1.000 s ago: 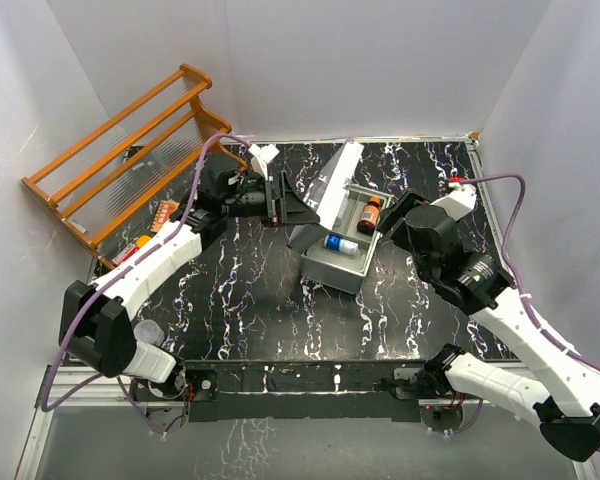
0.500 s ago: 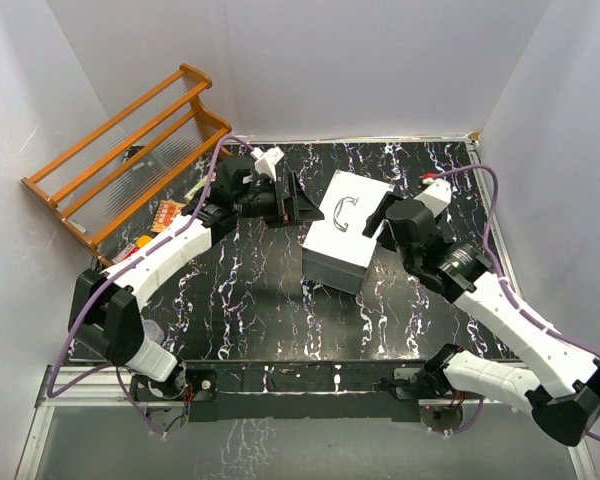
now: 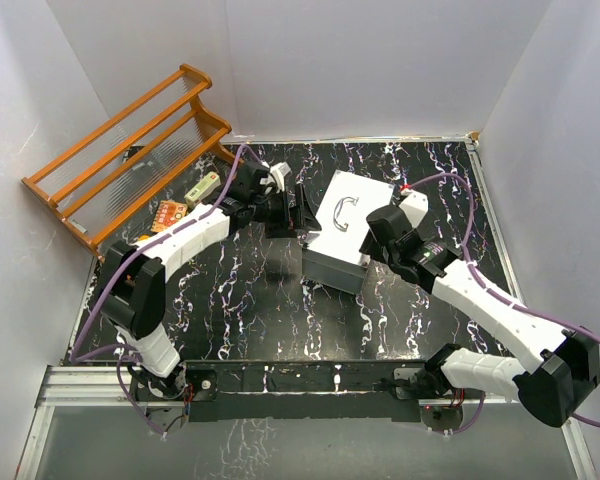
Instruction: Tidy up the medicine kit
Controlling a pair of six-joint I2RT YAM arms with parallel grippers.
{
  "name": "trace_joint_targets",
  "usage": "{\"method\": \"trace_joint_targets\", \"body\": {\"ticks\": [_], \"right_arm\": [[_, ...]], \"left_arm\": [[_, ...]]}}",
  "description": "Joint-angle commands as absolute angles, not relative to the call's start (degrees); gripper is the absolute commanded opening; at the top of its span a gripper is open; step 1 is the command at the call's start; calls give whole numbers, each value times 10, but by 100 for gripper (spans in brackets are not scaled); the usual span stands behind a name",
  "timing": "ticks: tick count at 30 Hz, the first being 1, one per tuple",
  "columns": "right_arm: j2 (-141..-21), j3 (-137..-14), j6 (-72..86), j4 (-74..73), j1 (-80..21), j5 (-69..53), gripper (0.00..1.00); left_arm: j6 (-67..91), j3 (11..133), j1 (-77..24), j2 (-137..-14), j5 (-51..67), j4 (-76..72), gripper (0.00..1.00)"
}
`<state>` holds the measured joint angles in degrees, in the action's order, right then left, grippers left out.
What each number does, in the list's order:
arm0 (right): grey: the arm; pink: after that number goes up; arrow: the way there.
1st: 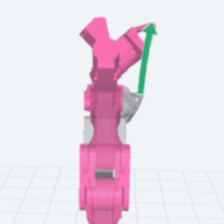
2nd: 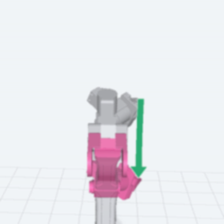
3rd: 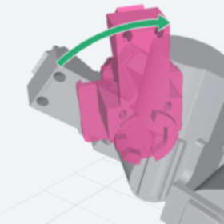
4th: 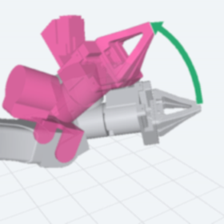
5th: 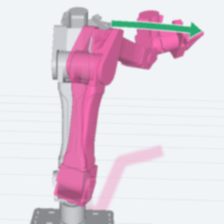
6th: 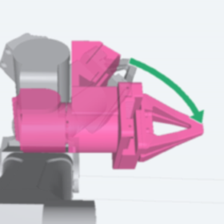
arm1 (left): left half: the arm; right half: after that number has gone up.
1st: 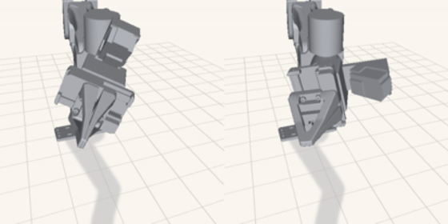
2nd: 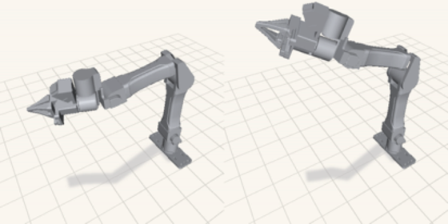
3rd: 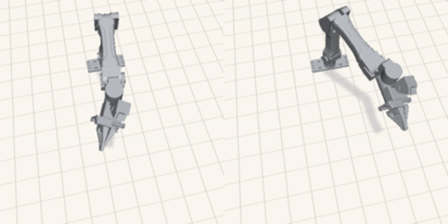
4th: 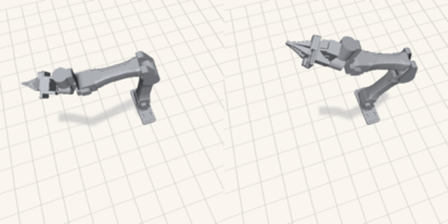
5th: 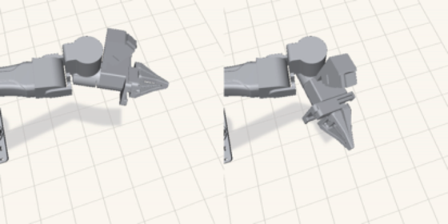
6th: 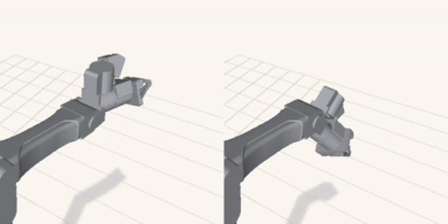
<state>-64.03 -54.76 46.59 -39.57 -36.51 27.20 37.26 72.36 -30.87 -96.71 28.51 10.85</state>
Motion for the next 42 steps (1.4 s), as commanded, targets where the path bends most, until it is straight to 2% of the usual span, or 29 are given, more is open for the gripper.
{"method": "trace_joint_targets", "body": {"ticks": [1, 6, 12, 16, 20, 23, 28, 31, 34, 37, 42], "right_arm": [[-641, -538, 479, -387, -362, 262, 41], [-665, -527, 471, -371, -363, 218, 39], [-675, -513, 457, -305, -362, 129, 27], [-683, -496, 471, -241, -363, 53, 26], [-696, -505, 475, -222, -363, 65, 26], [-694, -528, 457, -230, -362, 99, 29], [-637, -536, 410, -235, -362, 161, 45], [-597, -508, 367, -217, -361, 189, 50], [-567, -469, 337, -201, -357, 220, 50], [-544, -415, 290, -149, -356, 243, 46], [-531, -322, 180, -14, -356, 194, 43]], "left_arm": [[356, 761, -308, -976, 299, 124, 87], [351, 770, -308, -993, 284, 140, 83], [336, 775, -307, -993, 236, 167, 74], [322, 778, -303, -986, 202, 185, 72], [306, 777, -296, -986, 190, 193, 72], [295, 783, -289, -989, 181, 205, 72], [260, 817, -284, -995, 147, 243, 74], [246, 836, -283, -1005, 144, 260, 76], [241, 847, -283, -1015, 147, 272, 77], [240, 851, -282, -1022, 153, 273, 77], [236, 852, -281, -1029, 152, 278, 77]]}}
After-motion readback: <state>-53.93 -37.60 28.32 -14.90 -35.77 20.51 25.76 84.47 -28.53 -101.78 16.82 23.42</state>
